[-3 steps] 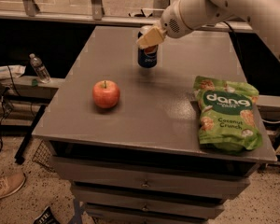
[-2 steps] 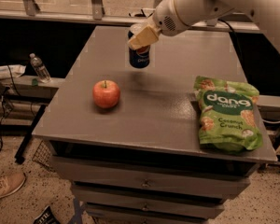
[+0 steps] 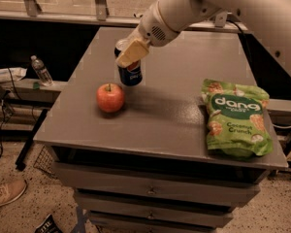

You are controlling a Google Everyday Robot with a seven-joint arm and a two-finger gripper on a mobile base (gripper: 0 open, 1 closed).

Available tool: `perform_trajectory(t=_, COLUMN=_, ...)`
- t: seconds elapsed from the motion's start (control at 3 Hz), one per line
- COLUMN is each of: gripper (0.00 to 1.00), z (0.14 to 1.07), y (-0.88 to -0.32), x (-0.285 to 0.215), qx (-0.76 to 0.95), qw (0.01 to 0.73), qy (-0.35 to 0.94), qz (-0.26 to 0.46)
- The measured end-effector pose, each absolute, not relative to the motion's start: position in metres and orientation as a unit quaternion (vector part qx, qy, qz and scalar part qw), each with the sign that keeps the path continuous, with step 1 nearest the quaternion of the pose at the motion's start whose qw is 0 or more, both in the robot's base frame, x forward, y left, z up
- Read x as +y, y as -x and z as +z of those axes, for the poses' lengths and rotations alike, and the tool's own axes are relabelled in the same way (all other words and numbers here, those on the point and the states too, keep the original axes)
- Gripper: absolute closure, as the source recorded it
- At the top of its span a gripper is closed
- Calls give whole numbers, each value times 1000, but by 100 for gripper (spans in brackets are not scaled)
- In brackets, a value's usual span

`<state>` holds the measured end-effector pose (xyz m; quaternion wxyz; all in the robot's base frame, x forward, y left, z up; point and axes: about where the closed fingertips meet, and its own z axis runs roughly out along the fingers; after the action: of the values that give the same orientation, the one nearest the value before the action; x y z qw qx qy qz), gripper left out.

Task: Move pepsi can near apple

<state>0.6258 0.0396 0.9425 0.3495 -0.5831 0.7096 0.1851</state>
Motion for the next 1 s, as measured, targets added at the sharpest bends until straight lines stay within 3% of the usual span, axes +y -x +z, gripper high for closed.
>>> perform_trajectory(t=1.0, gripper=100, z=901, y=-617, x=55, qx=718, qw=298, qy=592, qz=214)
